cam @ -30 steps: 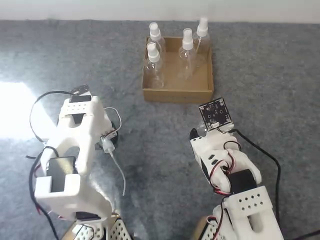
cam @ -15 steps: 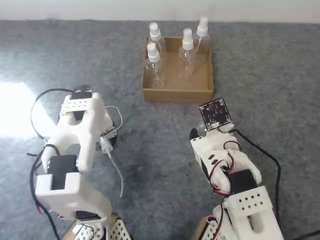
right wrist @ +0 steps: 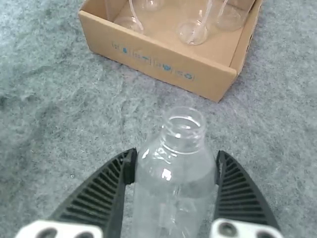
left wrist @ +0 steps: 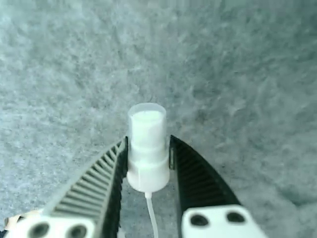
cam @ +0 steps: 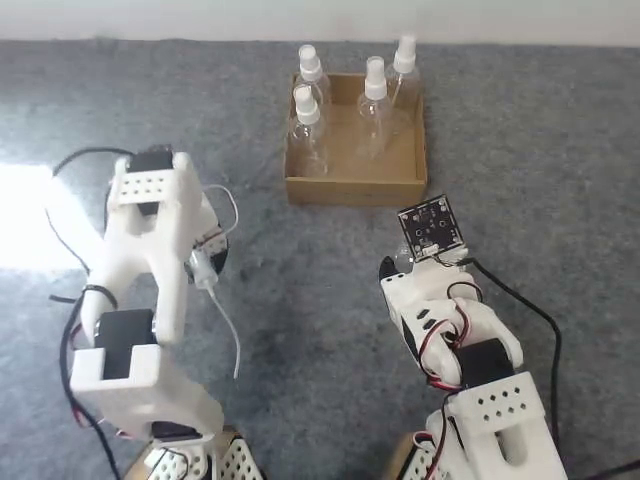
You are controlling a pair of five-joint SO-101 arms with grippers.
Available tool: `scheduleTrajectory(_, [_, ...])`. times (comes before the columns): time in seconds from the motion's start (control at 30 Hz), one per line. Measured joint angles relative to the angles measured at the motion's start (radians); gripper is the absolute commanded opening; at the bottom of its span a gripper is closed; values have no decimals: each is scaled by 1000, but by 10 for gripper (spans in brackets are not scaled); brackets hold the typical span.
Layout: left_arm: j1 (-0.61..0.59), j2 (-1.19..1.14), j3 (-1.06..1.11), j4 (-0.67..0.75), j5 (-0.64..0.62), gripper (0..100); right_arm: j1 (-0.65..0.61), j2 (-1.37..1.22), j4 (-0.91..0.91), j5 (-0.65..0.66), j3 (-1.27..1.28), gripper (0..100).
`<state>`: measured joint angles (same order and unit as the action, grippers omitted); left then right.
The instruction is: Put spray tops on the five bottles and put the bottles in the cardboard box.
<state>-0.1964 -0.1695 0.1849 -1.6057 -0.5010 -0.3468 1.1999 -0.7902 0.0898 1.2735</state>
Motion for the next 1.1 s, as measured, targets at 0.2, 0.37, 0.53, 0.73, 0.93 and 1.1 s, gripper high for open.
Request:
scheduleTrajectory(0.2, [0,0,-146,-86,0,18,0,15,0,0,0,173])
scheduleTrajectory(0.37, [0,0,-207,-110,0,12,2,141,-38,-3,28,173])
scheduleTrajectory(0.53, [0,37,-212,-112,0,12,2,284,-110,-6,28,173])
scheduleTrajectory(0.73, [0,190,-212,-112,0,12,-5,404,-100,-6,110,173])
scheduleTrajectory(0.93, [0,252,-213,-112,0,12,-91,488,-94,-6,126,174])
scheduleTrajectory(1.1, [0,325,-213,-112,0,12,-104,516,-64,-6,126,173])
